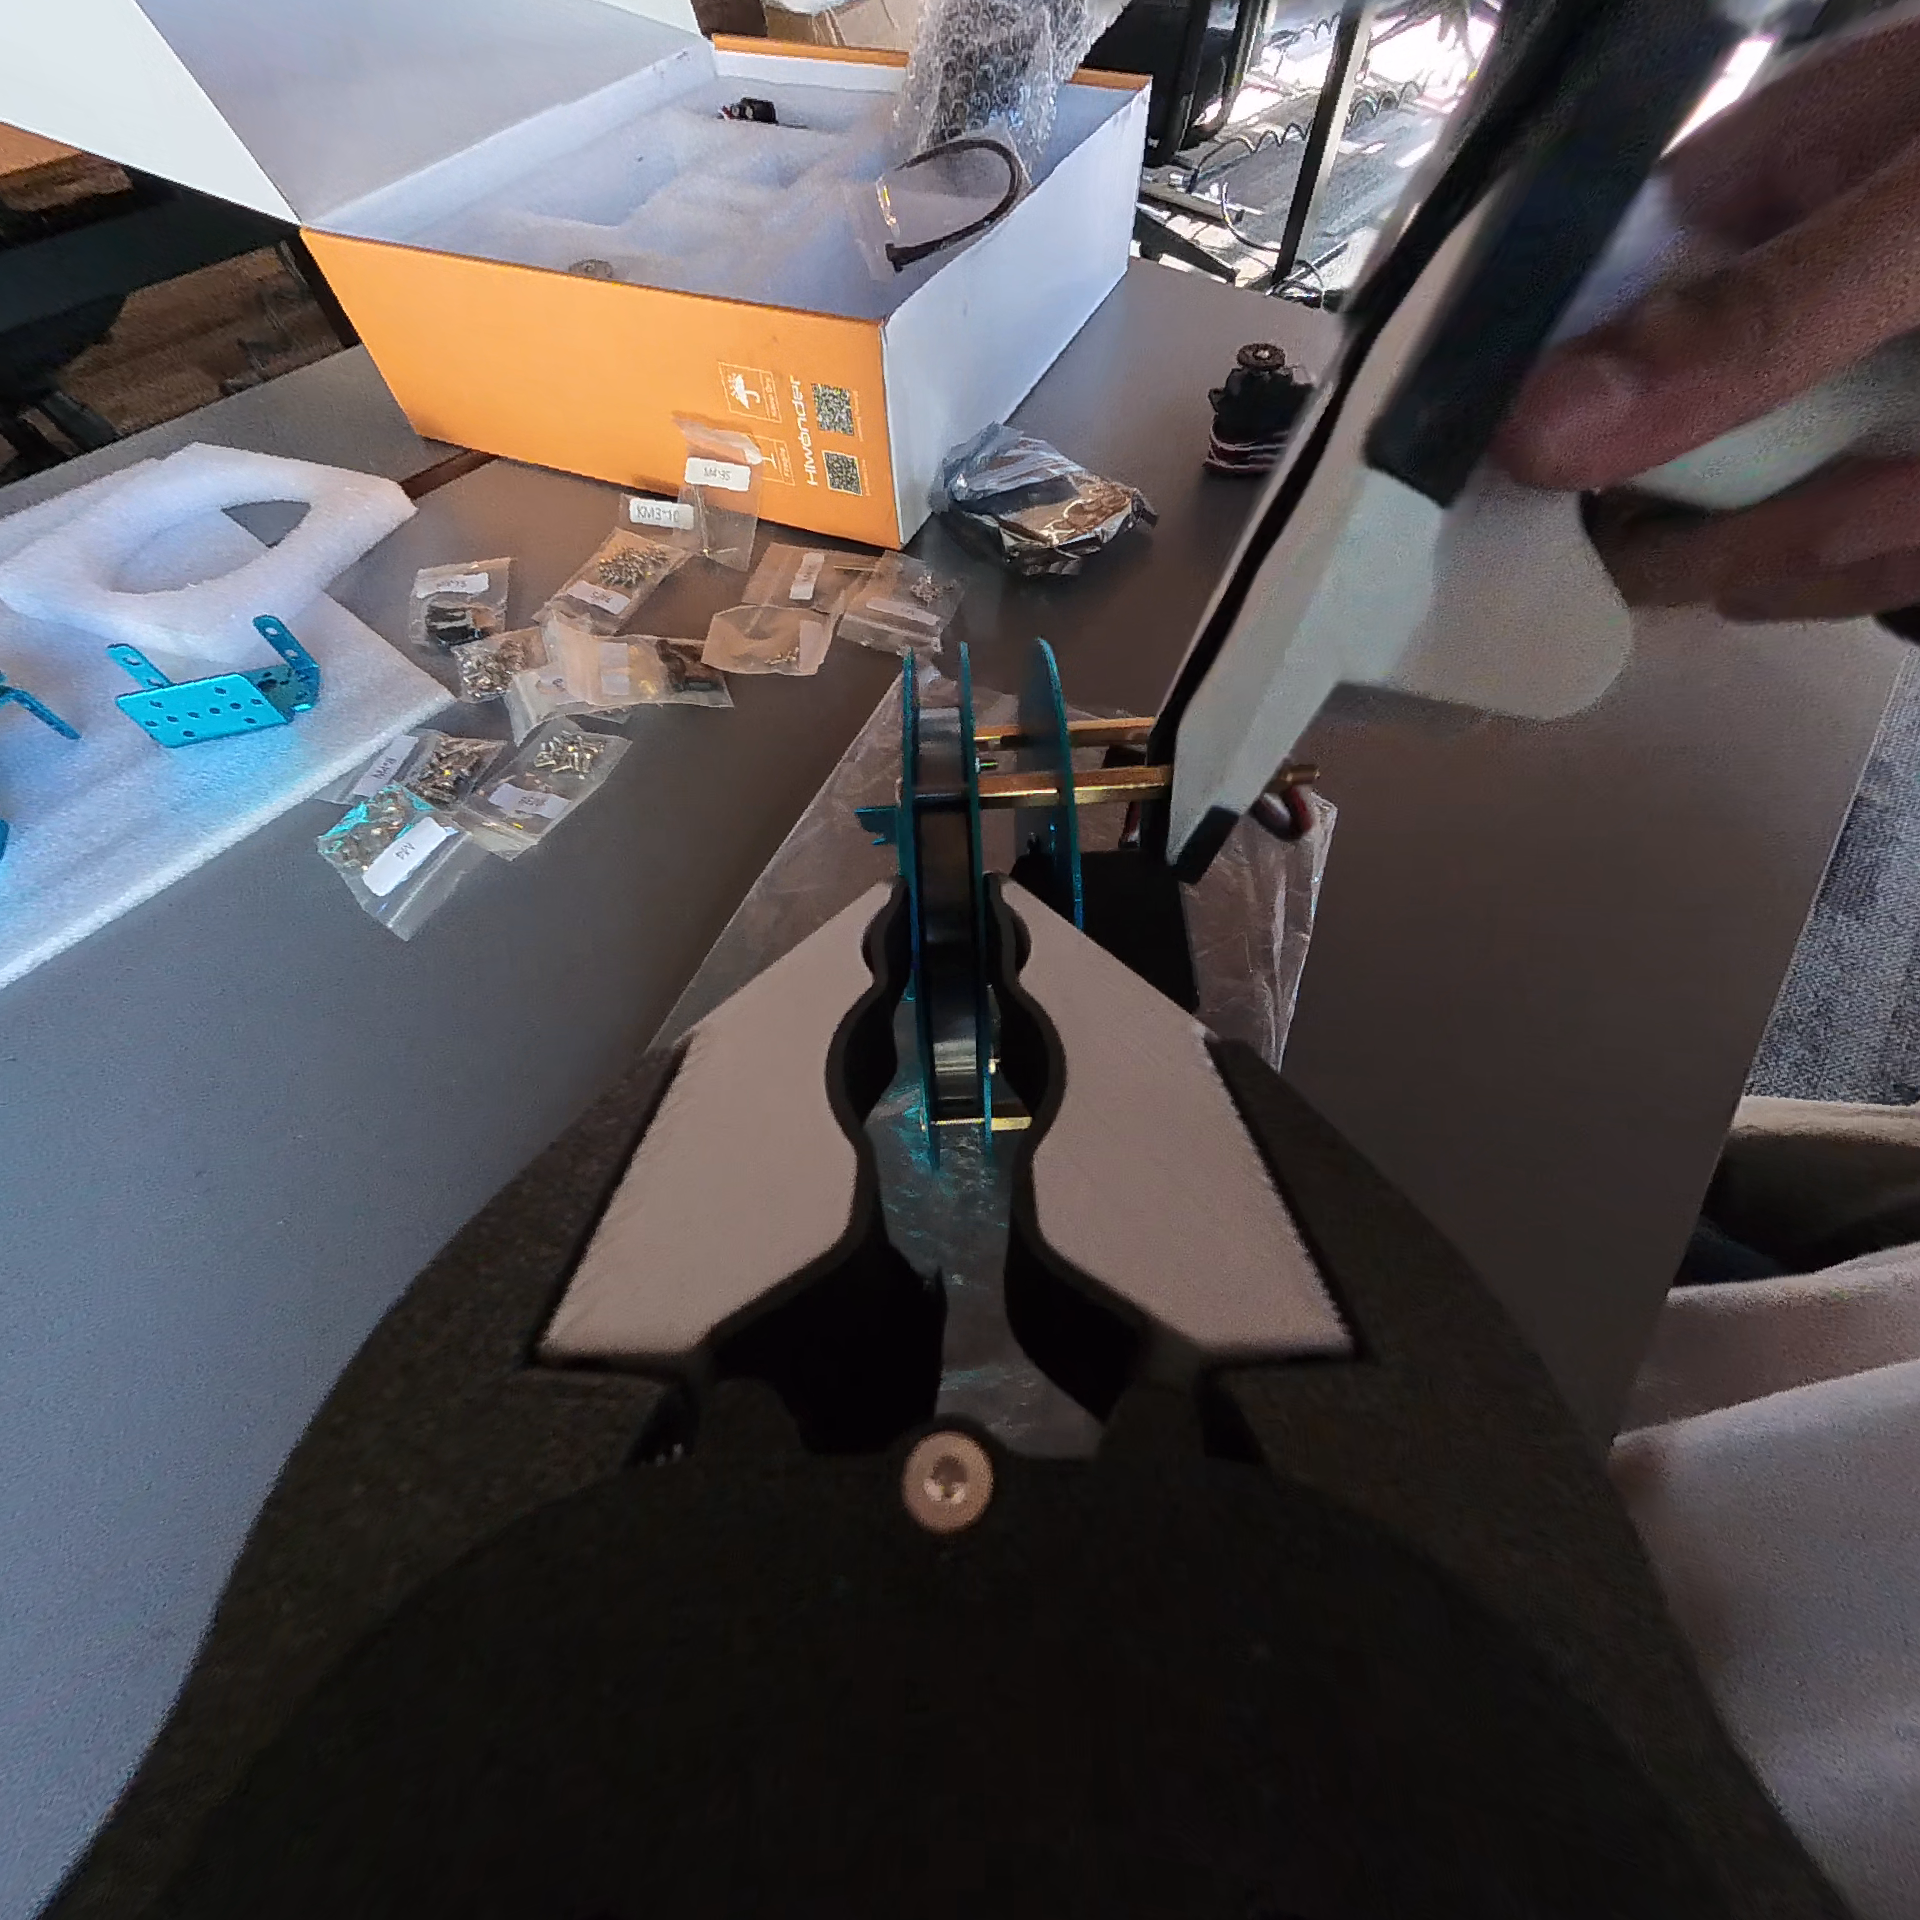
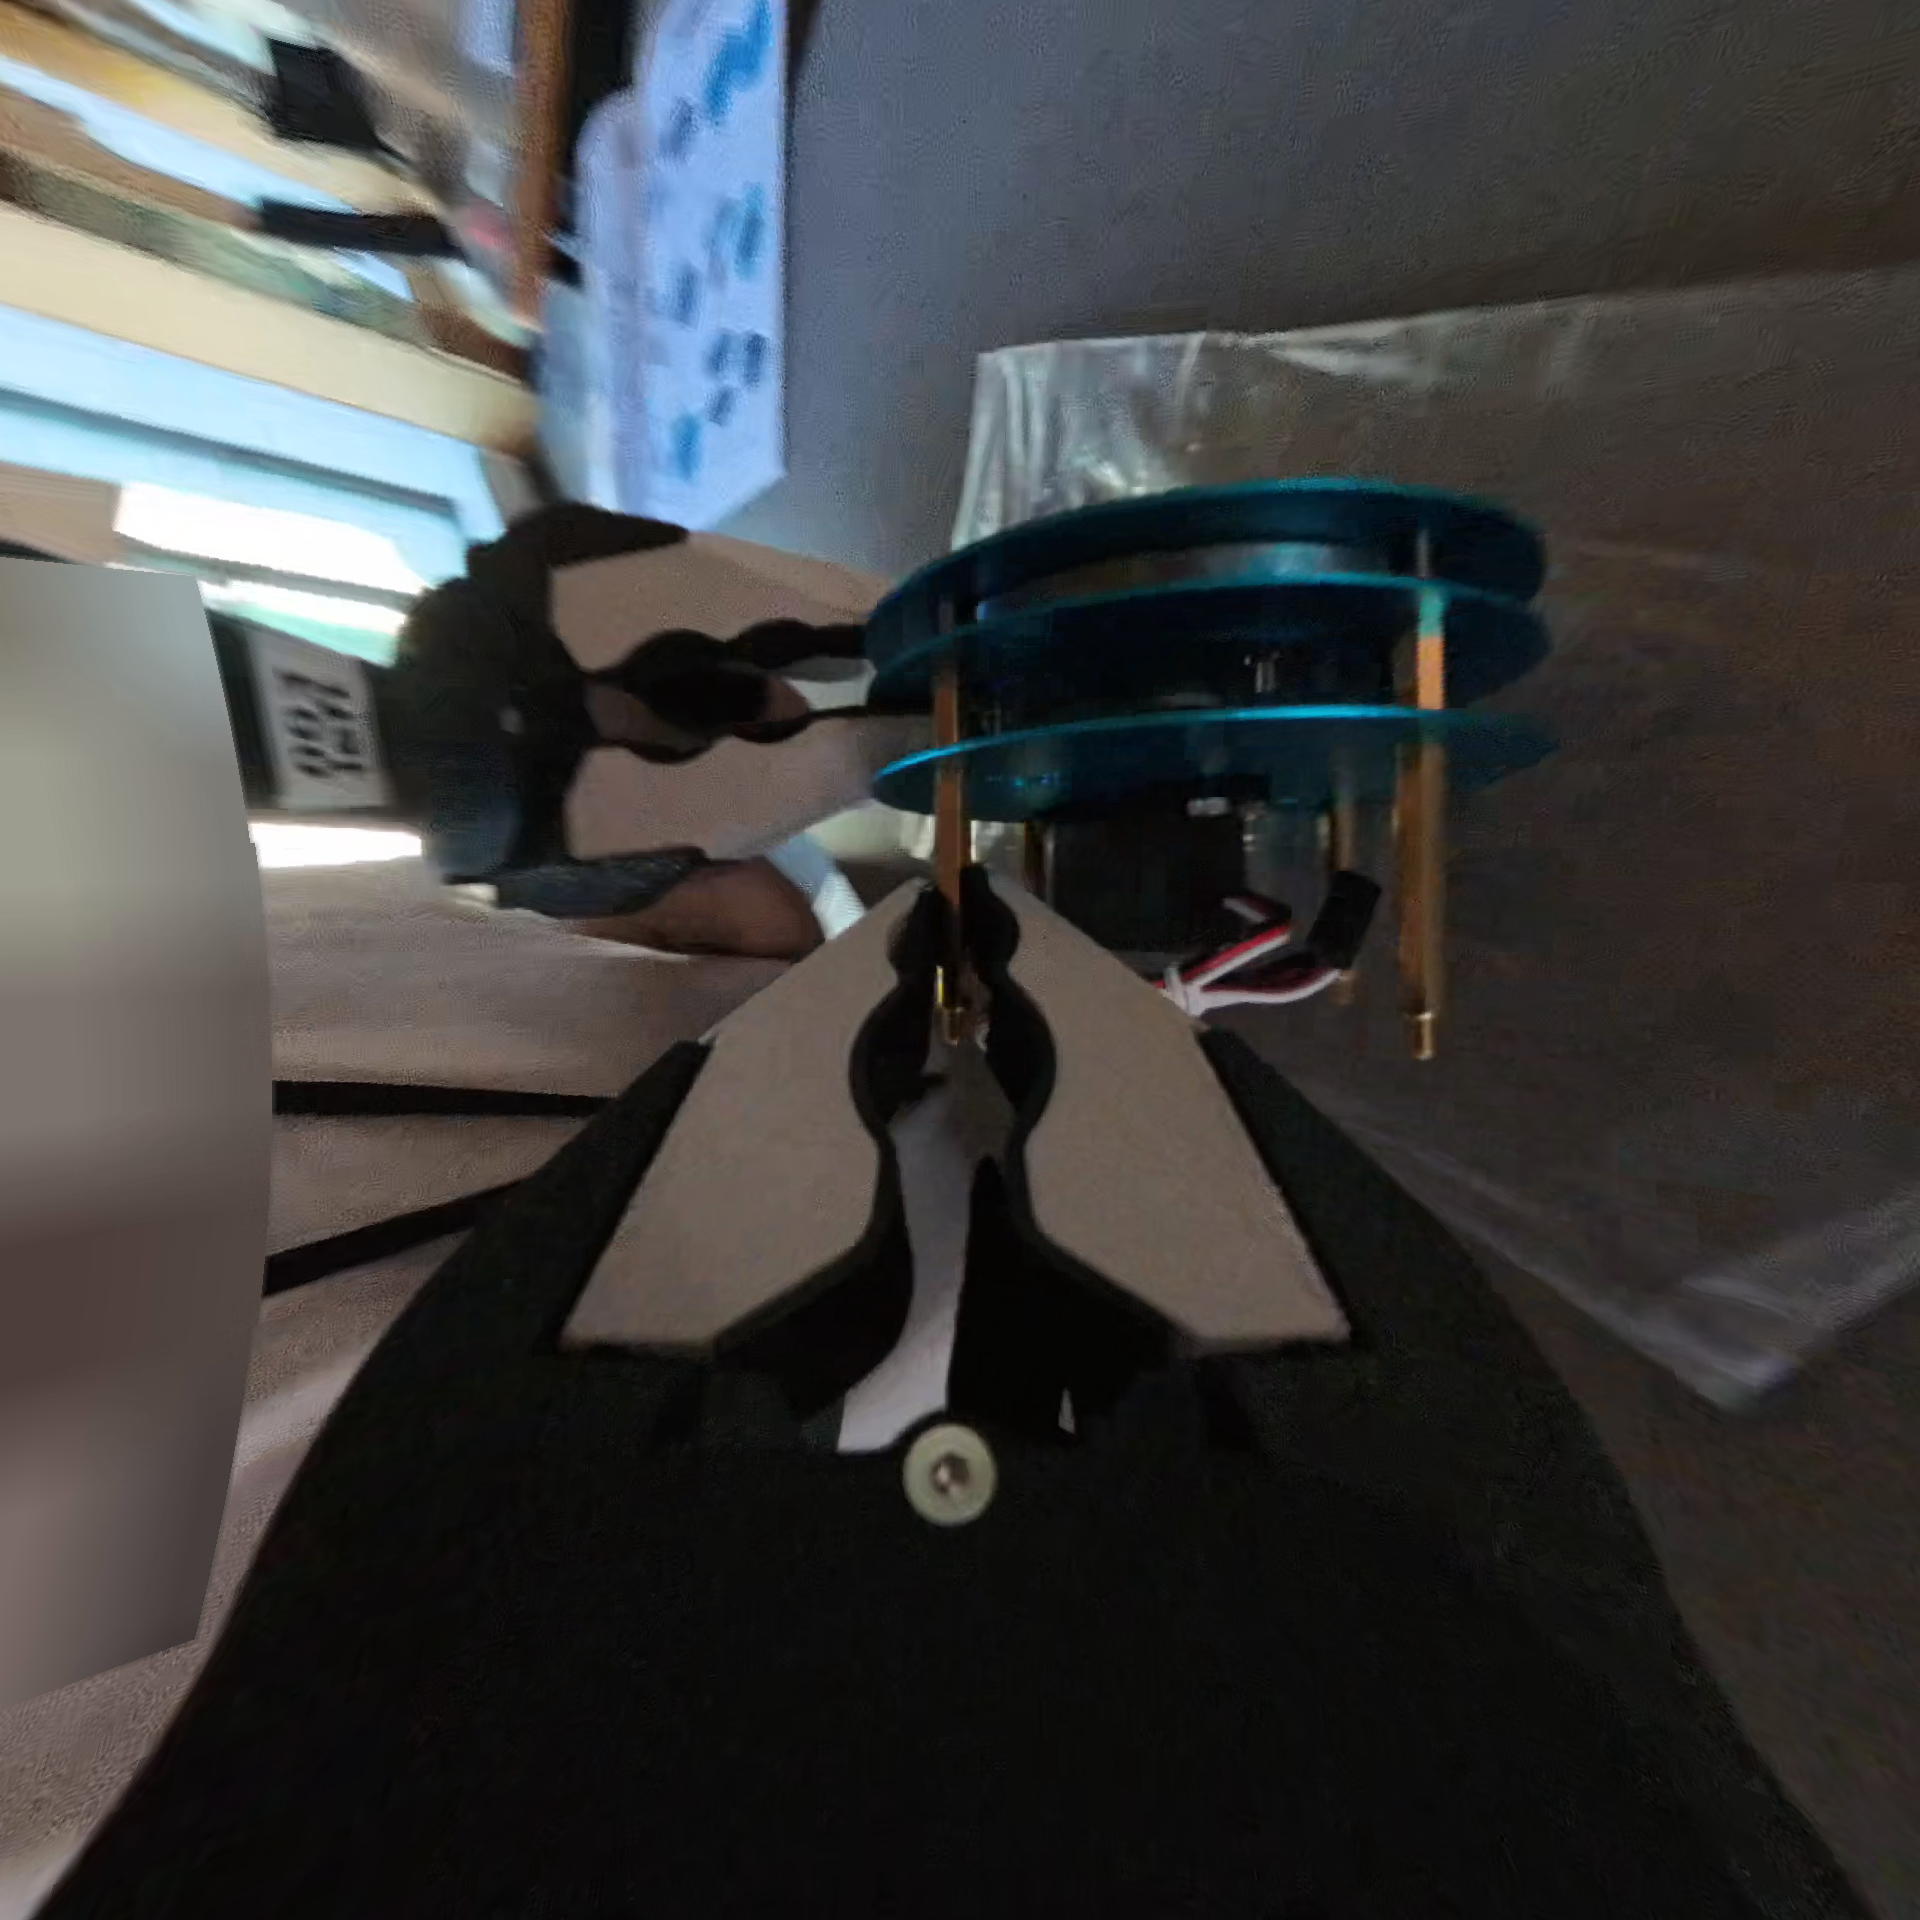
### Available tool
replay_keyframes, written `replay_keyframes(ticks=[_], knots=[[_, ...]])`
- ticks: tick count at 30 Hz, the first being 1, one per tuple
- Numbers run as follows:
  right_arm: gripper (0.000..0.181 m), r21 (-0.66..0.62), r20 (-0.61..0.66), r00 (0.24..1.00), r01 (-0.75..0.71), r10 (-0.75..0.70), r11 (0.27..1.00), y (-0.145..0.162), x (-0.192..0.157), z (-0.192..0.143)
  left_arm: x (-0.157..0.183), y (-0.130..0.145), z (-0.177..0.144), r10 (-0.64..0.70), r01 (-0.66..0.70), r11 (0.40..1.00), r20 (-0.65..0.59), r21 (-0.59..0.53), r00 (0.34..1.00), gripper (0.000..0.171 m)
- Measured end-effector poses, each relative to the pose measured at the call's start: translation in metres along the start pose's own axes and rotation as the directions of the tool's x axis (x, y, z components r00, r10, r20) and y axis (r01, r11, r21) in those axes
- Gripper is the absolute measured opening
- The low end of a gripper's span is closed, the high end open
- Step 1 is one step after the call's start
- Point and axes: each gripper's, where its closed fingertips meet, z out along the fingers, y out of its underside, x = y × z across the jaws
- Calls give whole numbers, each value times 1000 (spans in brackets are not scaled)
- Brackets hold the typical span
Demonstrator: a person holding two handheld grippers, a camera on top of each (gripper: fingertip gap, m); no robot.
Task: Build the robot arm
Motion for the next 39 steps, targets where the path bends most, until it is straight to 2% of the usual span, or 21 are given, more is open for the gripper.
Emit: replay_keyframes(ticks=[2,3,4,6,9,11,12,13,14,15,17,18,20,22,25,28,29,31,35,37,39], knots=[[3,8,226,958,-181,174,984,1,-6,1,0,0,0,-15,15,1000,-10,-1,1000,12],[3,18,244,952,-194,184,981,1,-7,2,0,1,-1,-29,29,1000,-20,-1,999,12],[3,42,186,974,-143,133,989,1,-6,3,0,1,-1,-37,37,999,-26,-1,999,12],[5,45,-71,993,97,-94,994,1,0,3,0,1,-1,-40,39,999,-27,-5,999,12],[21,-99,-407,820,398,-402,912,1,5,3,1,1,0,-39,39,999,-16,-12,999,12],[5,-228,-558,641,492,-527,840,0,14,-1,1,1,-1,-40,40,999,-20,-12,999,12],[5,-261,-574,603,507,-554,822,-2,14,-2,1,1,-1,-32,31,999,-19,-9,999,12],[4,-255,-565,628,483,-535,837,-1,13,-1,1,1,-2,-22,22,1000,-13,-6,1000,12],[3,-223,-528,687,455,-499,862,-2,12,-1,1,1,-2,-11,11,1000,-5,-3,1000,11],[3,-158,-447,791,389,-417,907,-3,11,0,0,2,-2,2,-2,1000,3,-1,1000,12],[3,-44,-173,971,162,-167,986,0,4,3,0,1,-1,8,-8,1000,11,9,1000,12],[3,-30,-39,997,59,-61,998,1,1,4,0,1,-1,7,-8,1000,10,15,1000,12],[2,-40,160,982,-92,97,995,5,-6,5,2,1,-1,4,-4,1000,-3,19,1000,12],[2,-30,230,961,-150,153,988,3,-9,5,1,1,-1,-14,14,1000,-14,18,1000,12],[5,-11,102,995,2,-1,1000,1,-6,8,-2,2,-2,-49,49,999,-30,11,998,12],[33,20,-4,975,223,-223,975,-7,-18,0,-5,4,-5,-101,101,995,-49,7,994,12],[34,59,-33,955,295,-294,954,-13,-23,-6,-8,6,-7,-131,131,991,-58,4,990,12],[38,131,-179,887,450,-425,883,-28,-20,-18,-18,10,-12,-201,201,980,-70,-4,977,12],[46,146,-408,648,742,-643,654,-33,-20,-8,-36,22,-20,-366,366,930,-118,-19,923,11],[49,160,-563,540,814,-625,559,-40,-10,-8,-41,28,-23,-437,439,898,-154,-23,886,11],[43,226,-544,583,795,-604,564,-43,5,-9,-47,35,-26,-500,504,863,-175,-22,848,12]])
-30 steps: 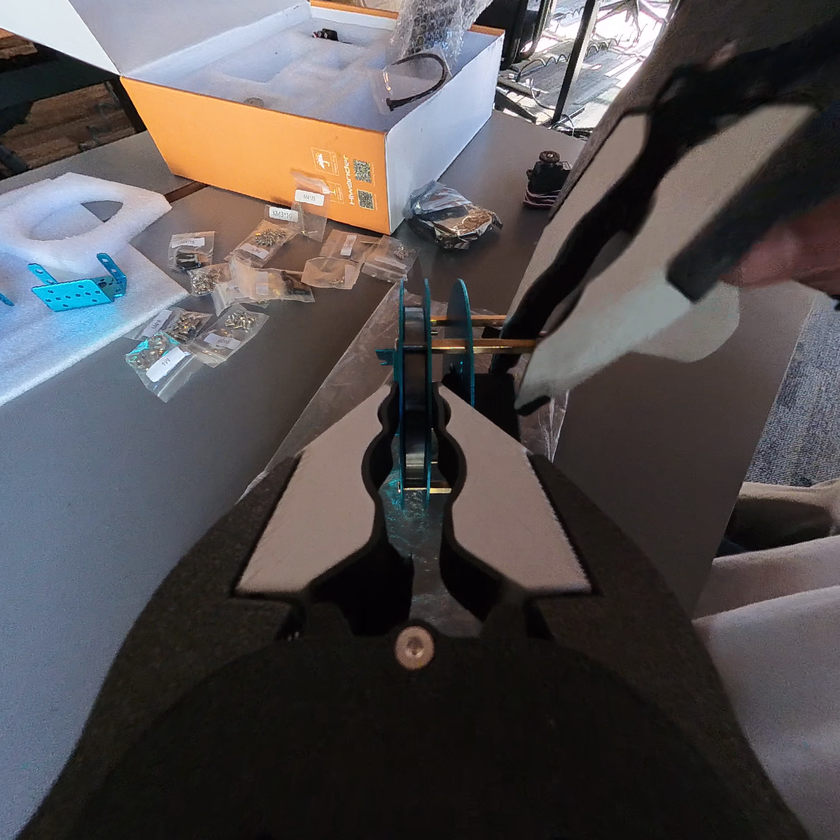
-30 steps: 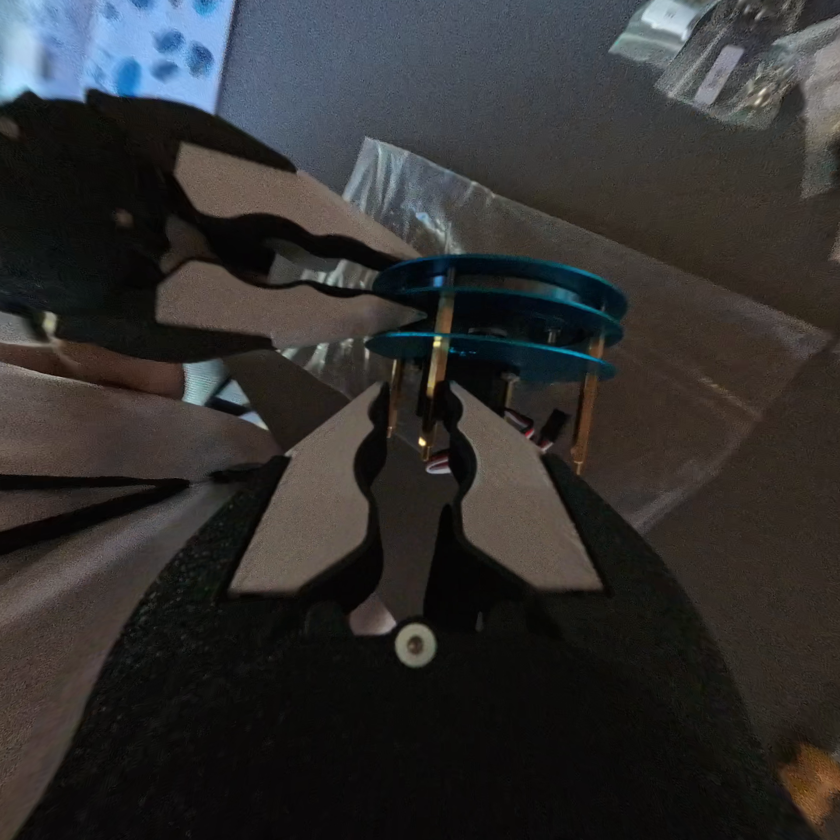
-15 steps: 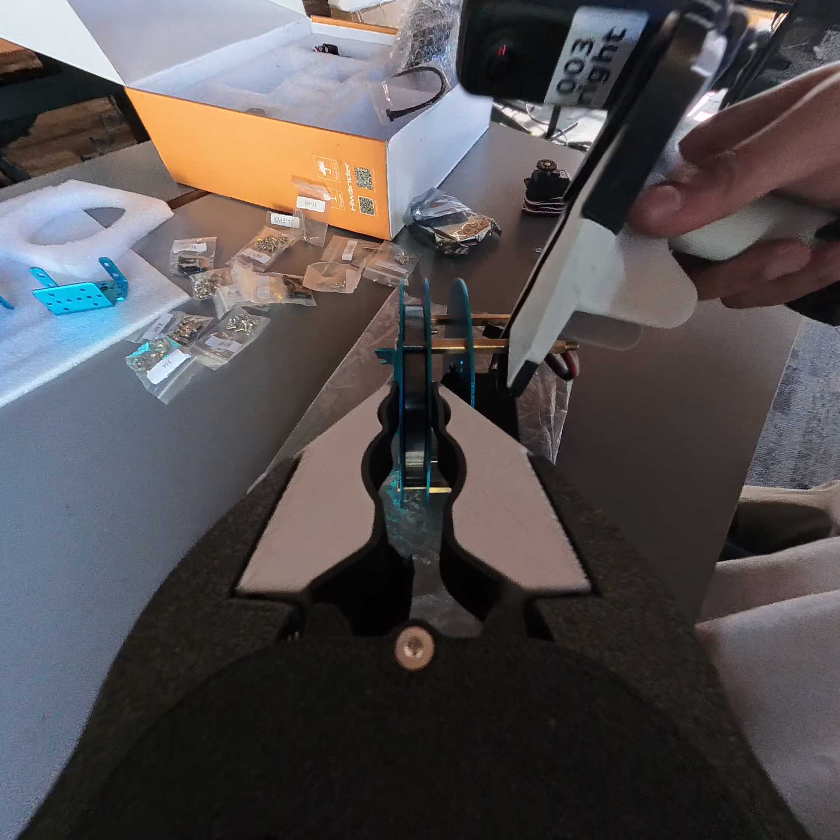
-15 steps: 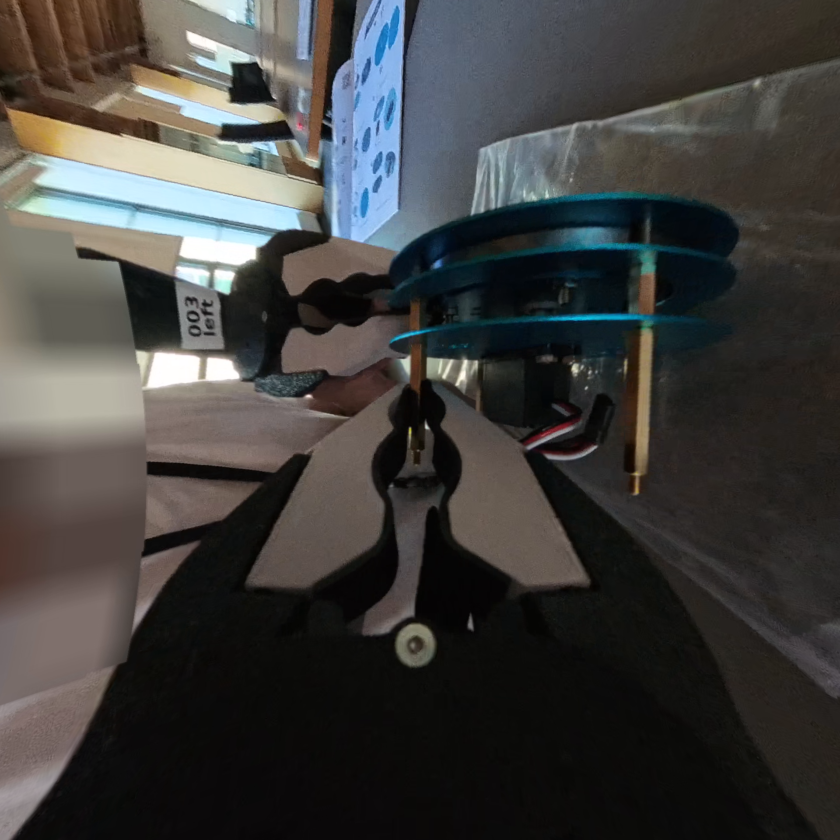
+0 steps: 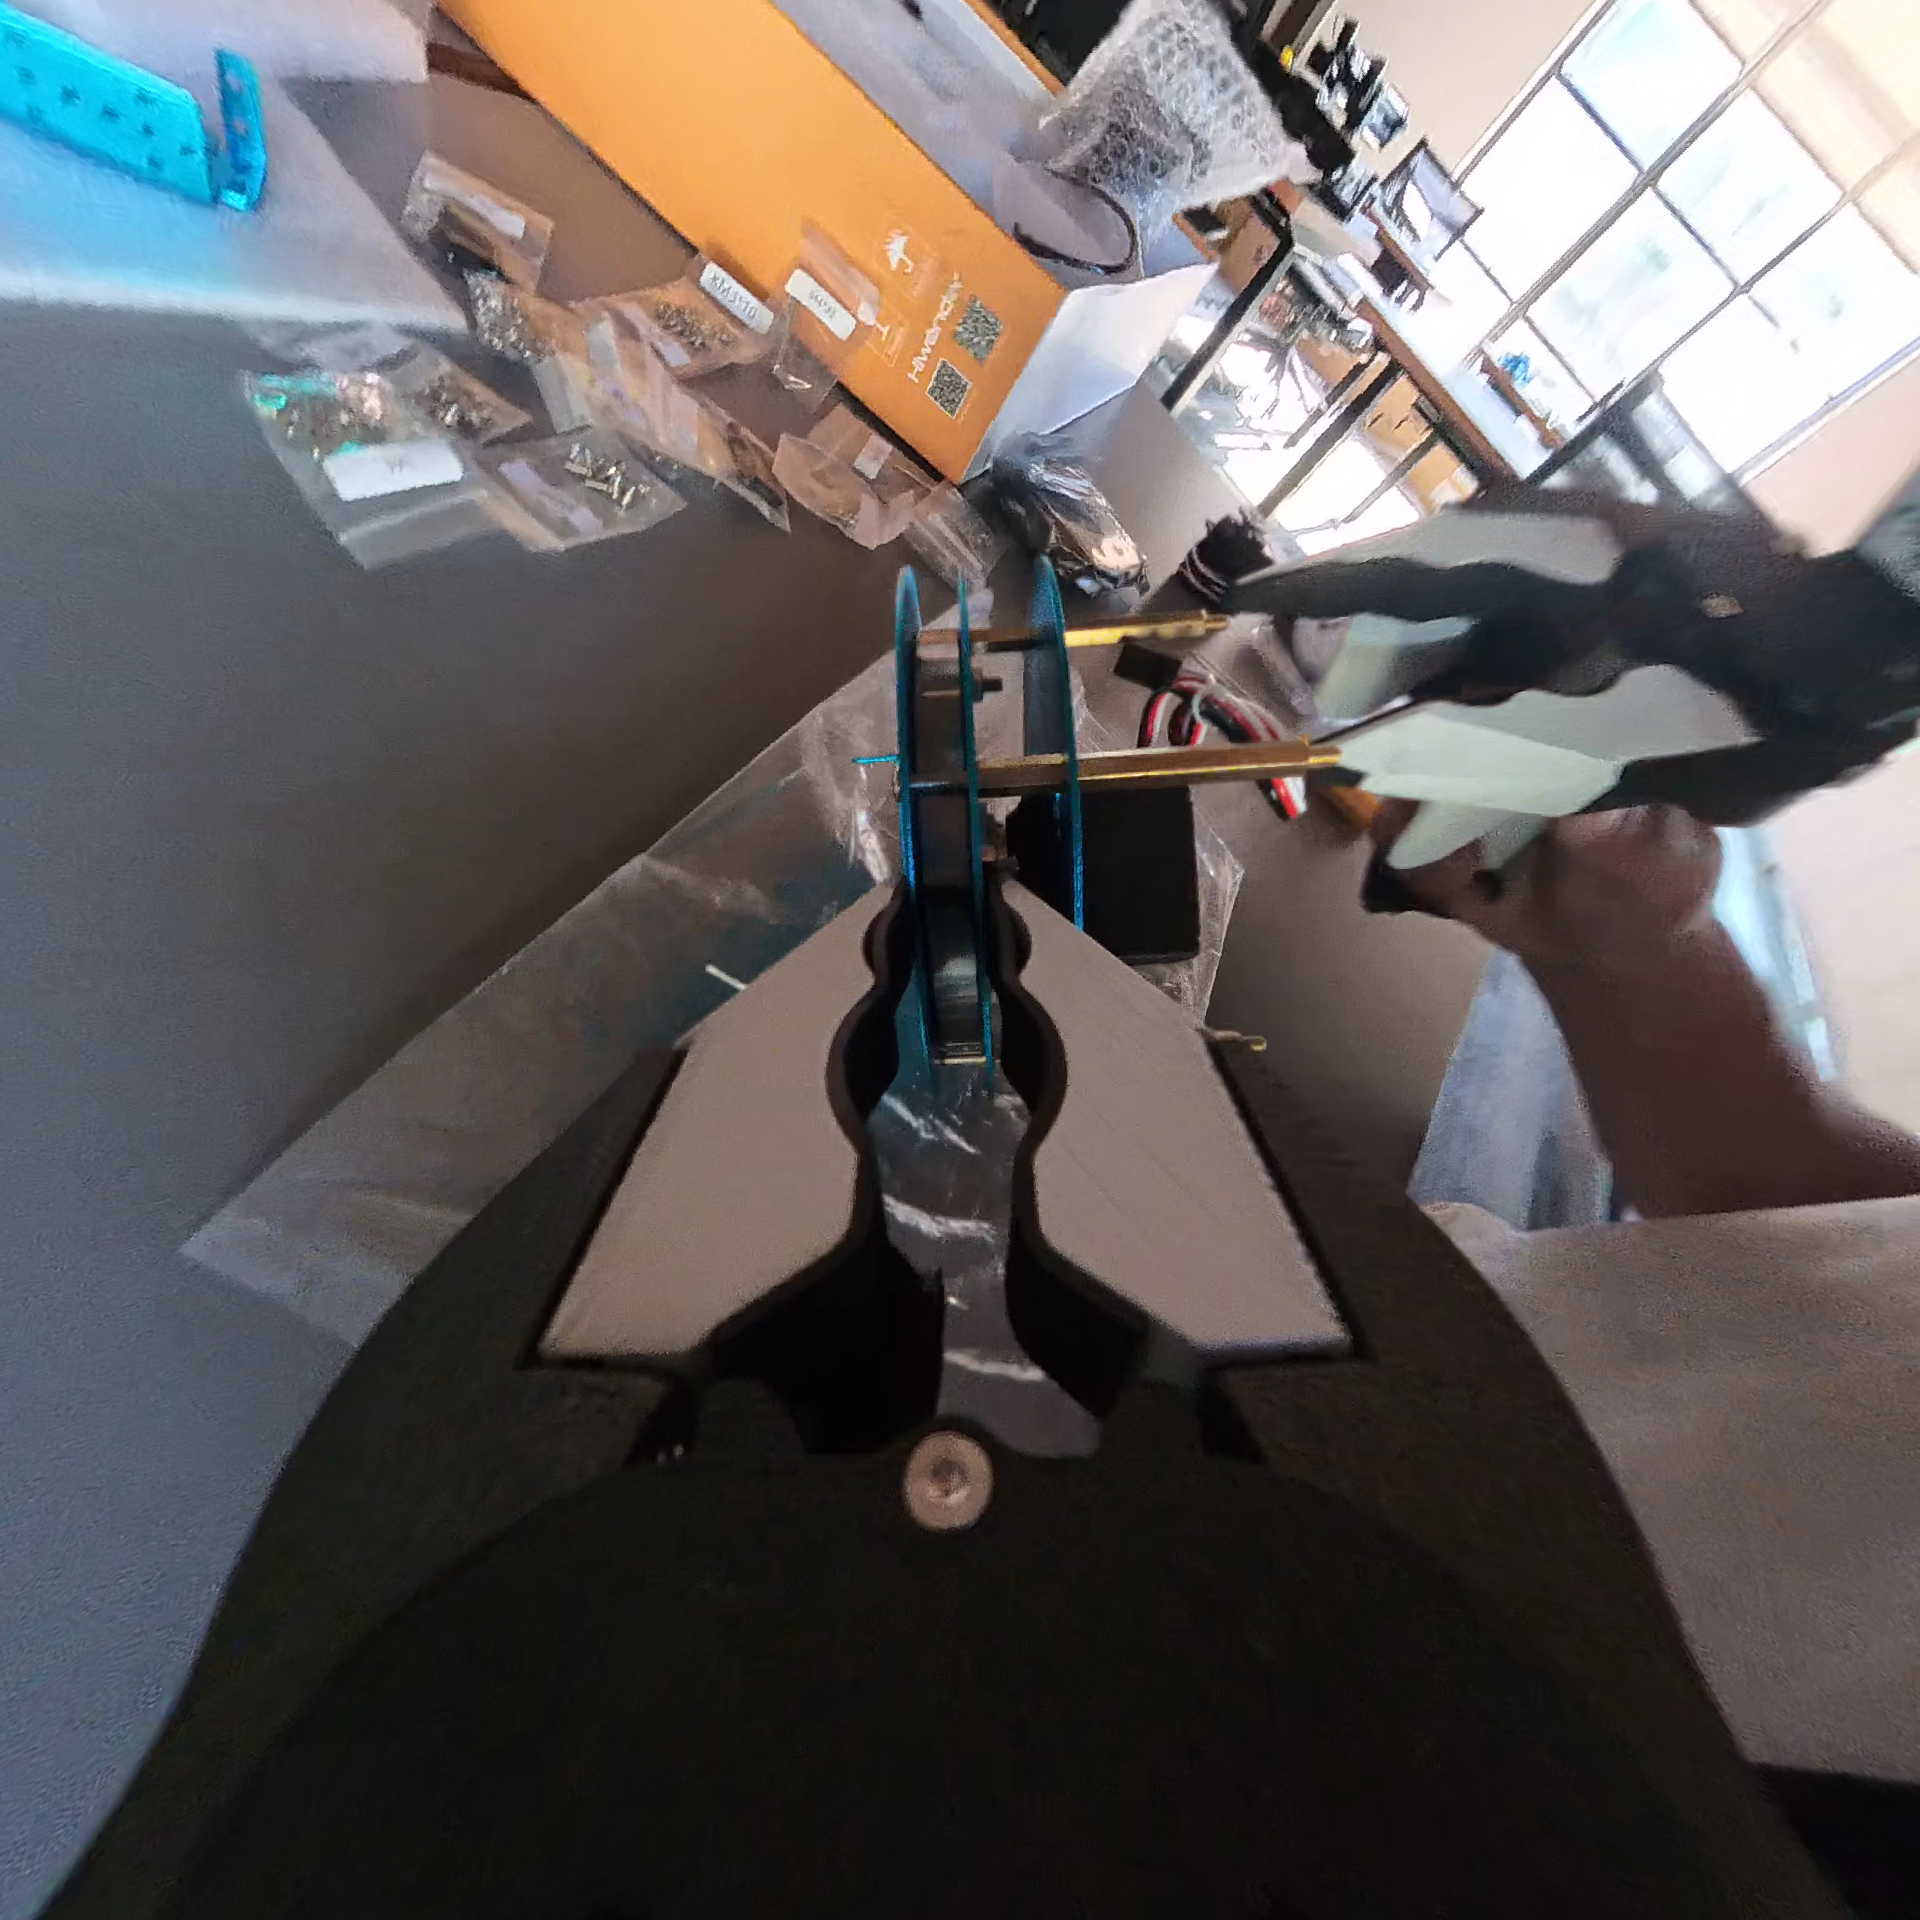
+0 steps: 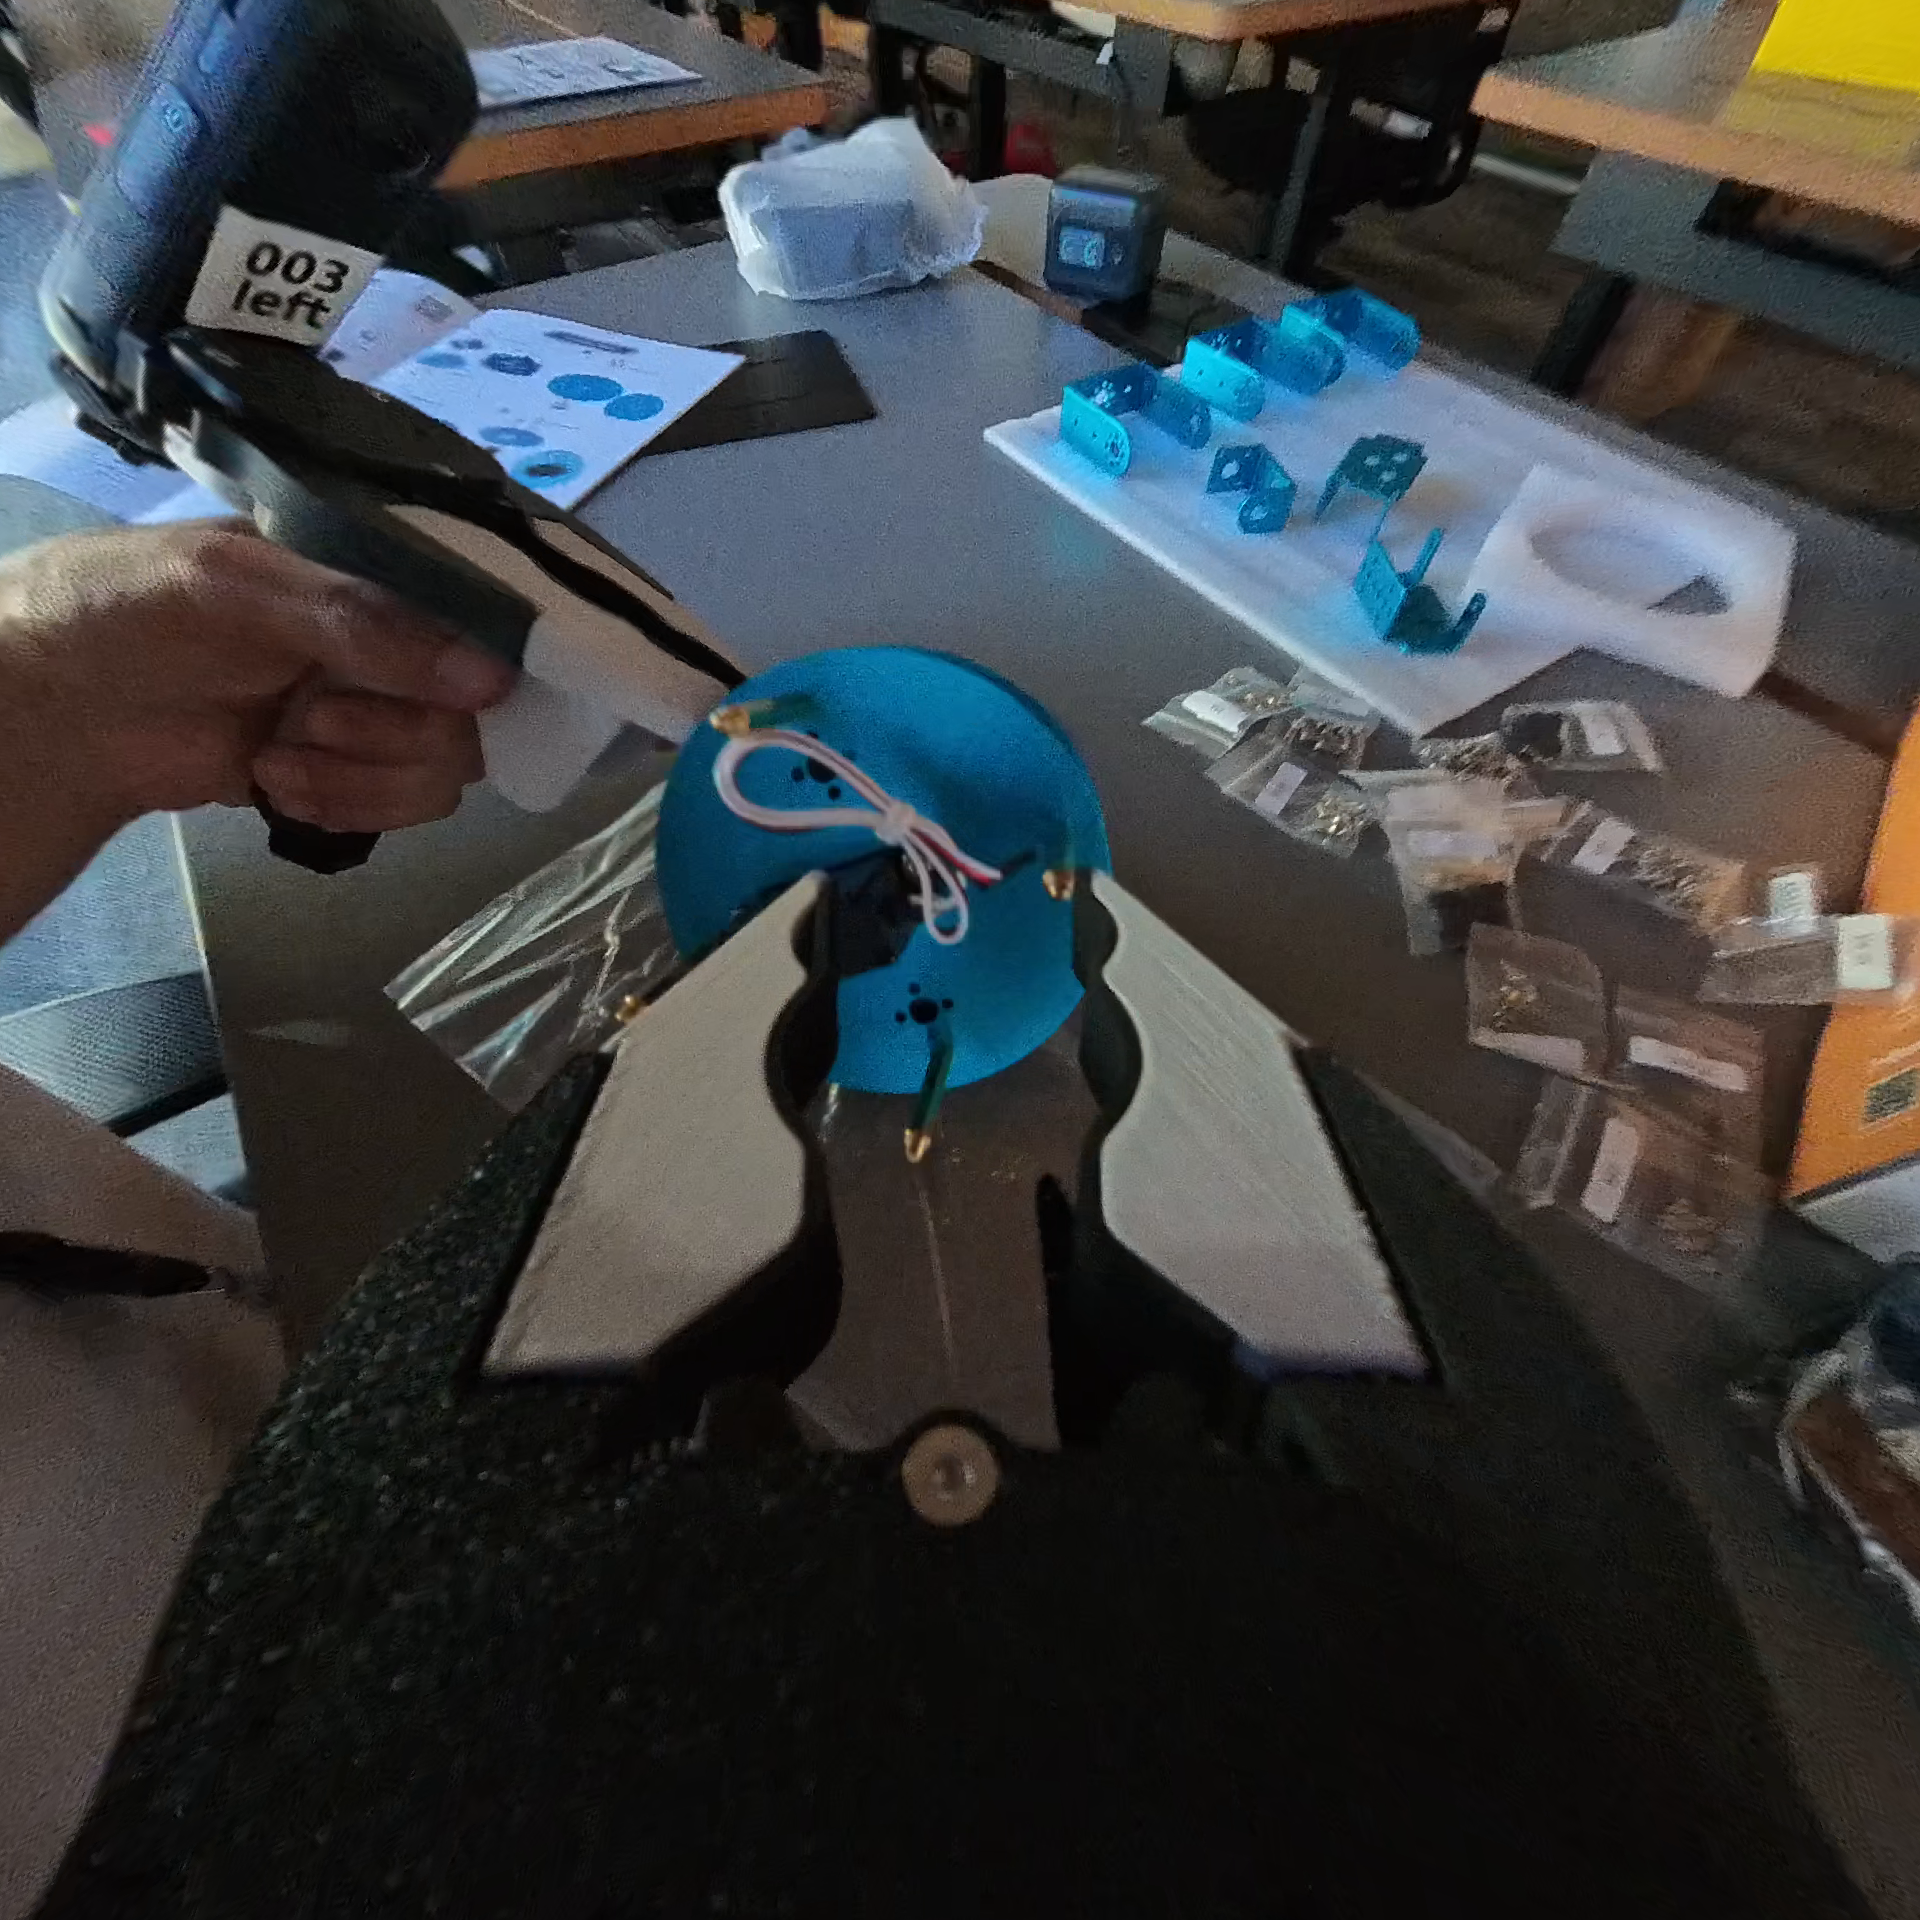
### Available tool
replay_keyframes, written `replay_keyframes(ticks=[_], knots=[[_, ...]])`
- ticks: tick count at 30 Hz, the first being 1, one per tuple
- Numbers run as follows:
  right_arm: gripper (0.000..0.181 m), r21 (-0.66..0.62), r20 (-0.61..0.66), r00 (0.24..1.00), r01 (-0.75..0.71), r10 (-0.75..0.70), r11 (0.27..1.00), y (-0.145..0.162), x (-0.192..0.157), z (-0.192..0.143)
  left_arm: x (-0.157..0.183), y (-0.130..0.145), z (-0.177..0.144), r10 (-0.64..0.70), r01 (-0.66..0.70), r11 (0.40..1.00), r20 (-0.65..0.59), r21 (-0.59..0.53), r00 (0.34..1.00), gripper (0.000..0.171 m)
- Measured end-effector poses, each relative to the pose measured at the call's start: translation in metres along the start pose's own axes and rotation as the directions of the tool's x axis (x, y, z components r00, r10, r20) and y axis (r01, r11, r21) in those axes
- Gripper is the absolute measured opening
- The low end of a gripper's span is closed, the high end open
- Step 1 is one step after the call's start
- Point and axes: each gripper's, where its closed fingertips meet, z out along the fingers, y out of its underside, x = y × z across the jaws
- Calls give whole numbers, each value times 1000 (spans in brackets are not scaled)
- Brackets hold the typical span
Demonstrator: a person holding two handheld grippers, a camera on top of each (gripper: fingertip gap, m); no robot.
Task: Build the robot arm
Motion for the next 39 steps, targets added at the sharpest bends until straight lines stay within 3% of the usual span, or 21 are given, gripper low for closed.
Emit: replay_keyframes(ticks=[2,3,5,12,16,19,24,28,34,39], knots=[[59,18,123,986,-114,111,993,11,5,3,-7,3,-4,-74,75,997,-31,18,997,12],[51,14,188,970,-161,156,987,17,6,4,-10,4,-6,-103,104,994,-47,27,994,12],[52,-95,336,920,-181,203,979,36,-7,10,-16,5,-7,-176,180,983,-82,36,981,12],[30,-170,258,964,108,-62,979,64,-11,36,-31,6,-5,-307,313,949,-108,46,946,12],[6,-186,231,963,183,-138,965,65,-7,48,-33,8,-6,-328,333,942,-103,35,939,13],[5,-193,236,954,235,-187,953,64,-7,49,-35,9,-7,-349,353,935,-98,34,932,13],[4,-263,292,932,294,-215,919,64,-17,28,-19,15,-9,-416,422,907,-150,10,897,12],[3,-334,295,934,298,-201,894,76,-13,5,-4,26,10,-486,472,874,-195,-117,852,13],[2,-345,315,940,244,-133,906,82,-15,4,-12,33,23,-598,547,797,-204,-258,775,13],[4,-338,333,935,240,-123,910,82,-13,6,-14,33,22,-510,448,846,-194,-289,838,19]])
